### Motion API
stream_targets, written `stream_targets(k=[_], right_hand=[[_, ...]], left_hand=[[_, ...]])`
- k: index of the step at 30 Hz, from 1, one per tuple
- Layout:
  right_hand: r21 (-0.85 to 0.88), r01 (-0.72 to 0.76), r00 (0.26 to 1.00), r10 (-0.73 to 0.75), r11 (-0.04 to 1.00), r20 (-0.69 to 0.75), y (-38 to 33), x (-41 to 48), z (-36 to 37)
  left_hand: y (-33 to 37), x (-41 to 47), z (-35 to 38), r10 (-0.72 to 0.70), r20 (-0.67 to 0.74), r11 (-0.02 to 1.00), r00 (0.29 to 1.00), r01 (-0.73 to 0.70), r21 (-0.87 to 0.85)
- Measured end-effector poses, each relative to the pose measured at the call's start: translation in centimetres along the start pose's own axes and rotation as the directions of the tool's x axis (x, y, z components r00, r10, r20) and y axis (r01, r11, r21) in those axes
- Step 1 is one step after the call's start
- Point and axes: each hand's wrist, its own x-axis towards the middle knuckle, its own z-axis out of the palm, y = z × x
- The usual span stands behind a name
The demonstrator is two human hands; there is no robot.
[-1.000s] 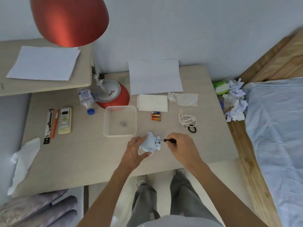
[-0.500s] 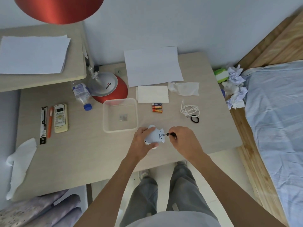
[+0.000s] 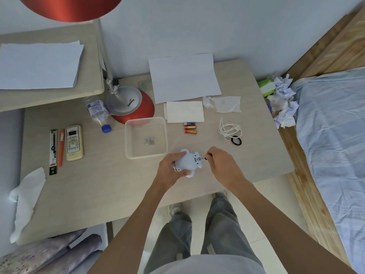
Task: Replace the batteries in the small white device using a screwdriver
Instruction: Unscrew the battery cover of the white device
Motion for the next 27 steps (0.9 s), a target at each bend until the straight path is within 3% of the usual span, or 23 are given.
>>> stream_targets(k=[10, 17, 27], right_hand=[[0.359, -0.047, 0.998, 0.062, 0.932, -0.031, 1.1, 0.2, 0.7], [0.252, -0.143, 0.99, 0.138, 0.957, 0.037, 1.4, 1.0, 0.6], [0.419, -0.109, 0.993, 0.122, 0.902, -0.005, 1.7, 1.0, 1.6]], left_hand=[[0.2, 0.3, -0.3, -0.039, 0.03, 0.999, 0.999, 0.04, -0.028], [0.1, 0.3, -0.3, -0.041, 0.032, 0.999, 0.999, 0.041, -0.004], [-0.2, 0.4, -0.3, -0.044, 0.029, 0.999, 0.999, 0.044, 0.022]])
